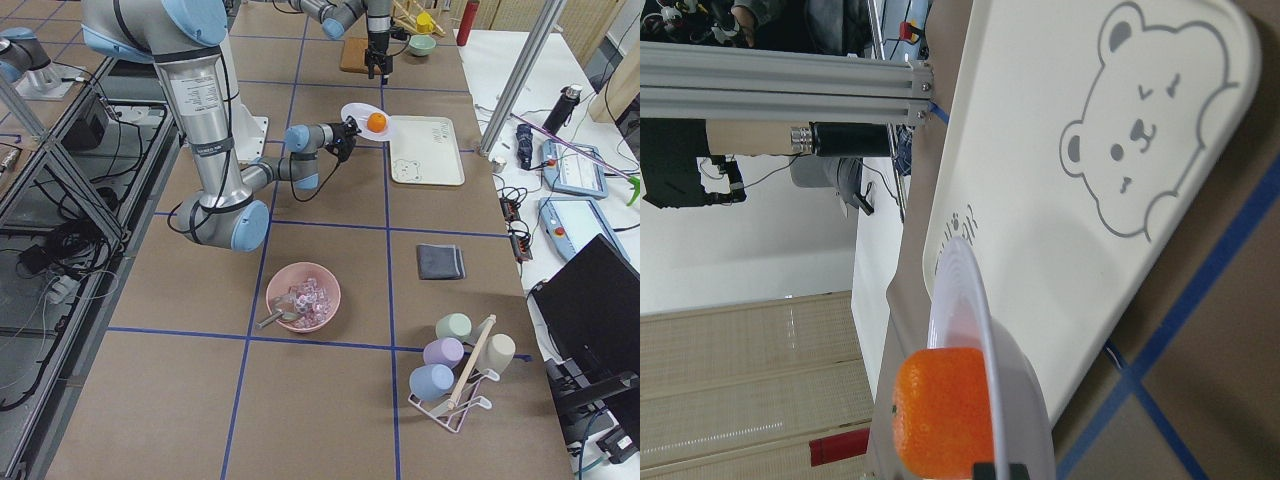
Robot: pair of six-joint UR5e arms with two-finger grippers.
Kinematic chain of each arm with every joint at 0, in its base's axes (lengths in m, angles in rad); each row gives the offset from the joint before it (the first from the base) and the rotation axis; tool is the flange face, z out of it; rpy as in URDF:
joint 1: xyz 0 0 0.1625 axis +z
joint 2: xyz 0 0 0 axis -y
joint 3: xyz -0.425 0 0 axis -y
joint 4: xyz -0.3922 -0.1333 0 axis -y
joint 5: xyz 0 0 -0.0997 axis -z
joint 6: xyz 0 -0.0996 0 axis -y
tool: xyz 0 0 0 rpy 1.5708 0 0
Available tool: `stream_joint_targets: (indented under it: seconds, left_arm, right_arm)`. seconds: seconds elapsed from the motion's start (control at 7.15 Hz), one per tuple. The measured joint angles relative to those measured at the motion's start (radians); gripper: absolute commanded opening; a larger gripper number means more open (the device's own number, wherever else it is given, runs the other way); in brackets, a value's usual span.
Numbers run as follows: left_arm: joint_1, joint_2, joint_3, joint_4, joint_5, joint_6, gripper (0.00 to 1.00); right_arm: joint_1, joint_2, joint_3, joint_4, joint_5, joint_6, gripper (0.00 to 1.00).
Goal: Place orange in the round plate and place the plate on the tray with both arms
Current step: 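Lift the plate with the right gripper and move it onto the cream tray, then lower the plate onto the cream tray and open the right gripper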
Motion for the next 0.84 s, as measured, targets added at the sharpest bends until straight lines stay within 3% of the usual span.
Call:
stream_joint_targets:
  seconds: [0.56, 0.7, 0.84]
  left_arm:
    - [-0.002, 0.087, -0.087, 0.000, -0.002, 0.000, 0.97]
    - [-0.002, 0.095, -0.096, 0.000, -0.002, 0.000, 0.97]
    - [-0.002, 0.097, -0.102, 0.000, -0.002, 0.000, 0.97]
  right_arm:
    - [0.068, 0.249, -0.246, -0.245, -0.073, 0.110, 0.00]
    - [0.066, 0.281, -0.301, -0.280, -0.095, 0.164, 0.21]
    - [0.061, 0.293, -0.325, -0.304, -0.108, 0.193, 0.99]
